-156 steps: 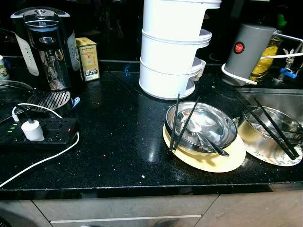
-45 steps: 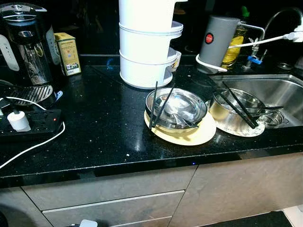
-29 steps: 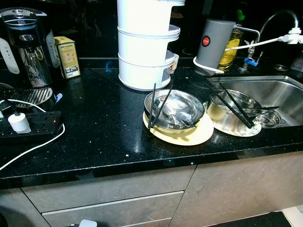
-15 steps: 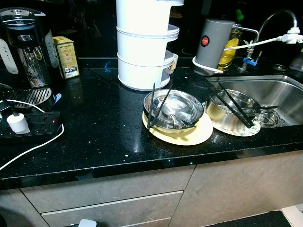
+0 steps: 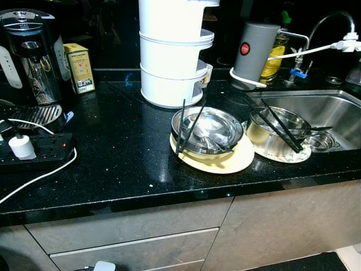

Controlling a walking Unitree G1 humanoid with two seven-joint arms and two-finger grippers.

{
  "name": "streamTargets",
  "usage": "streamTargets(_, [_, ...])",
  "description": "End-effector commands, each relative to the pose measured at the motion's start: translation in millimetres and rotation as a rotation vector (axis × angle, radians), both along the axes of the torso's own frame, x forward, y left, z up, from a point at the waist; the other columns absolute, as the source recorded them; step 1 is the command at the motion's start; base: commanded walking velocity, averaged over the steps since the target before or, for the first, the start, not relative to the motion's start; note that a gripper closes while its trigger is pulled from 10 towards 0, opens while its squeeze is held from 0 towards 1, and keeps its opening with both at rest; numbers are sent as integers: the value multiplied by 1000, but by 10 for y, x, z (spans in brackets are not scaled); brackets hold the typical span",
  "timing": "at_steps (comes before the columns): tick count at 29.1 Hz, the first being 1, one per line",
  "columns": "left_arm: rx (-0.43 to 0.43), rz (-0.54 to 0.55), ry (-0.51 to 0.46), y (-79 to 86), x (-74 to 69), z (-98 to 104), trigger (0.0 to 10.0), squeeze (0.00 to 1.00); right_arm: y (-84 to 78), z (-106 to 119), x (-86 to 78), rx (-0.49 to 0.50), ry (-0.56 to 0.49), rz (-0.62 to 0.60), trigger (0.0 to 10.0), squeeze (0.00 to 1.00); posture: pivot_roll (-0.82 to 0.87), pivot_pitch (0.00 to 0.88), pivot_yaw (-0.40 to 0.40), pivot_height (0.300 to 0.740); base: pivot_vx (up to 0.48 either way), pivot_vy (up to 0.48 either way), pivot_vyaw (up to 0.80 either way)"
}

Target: Kitchen organization

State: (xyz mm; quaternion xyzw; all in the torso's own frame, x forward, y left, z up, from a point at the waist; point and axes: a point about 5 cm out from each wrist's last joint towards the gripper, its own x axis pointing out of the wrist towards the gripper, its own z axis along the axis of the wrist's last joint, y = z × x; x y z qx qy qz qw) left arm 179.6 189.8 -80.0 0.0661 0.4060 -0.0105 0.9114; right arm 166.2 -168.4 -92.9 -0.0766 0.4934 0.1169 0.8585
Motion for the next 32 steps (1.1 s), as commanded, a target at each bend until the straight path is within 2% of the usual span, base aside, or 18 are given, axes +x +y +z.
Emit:
streamTargets(1, [-11, -18, 3, -61, -10, -12, 10000, 0, 28, -33, -72, 16, 32, -1, 10000, 0, -35, 92, -55, 740, 0, -368, 0])
streamTargets(20, [-19, -12, -1, -73, -2, -9, 10000, 0, -9, -57, -146, 13, 41, 1, 10000, 0, -37, 93, -58, 740, 0, -370, 0])
streamTargets(32, [-24, -7, -4, -82, 1, -7, 10000, 0, 53, -51, -113, 14, 40, 5, 10000, 0, -38, 94, -61, 740, 0, -369, 0])
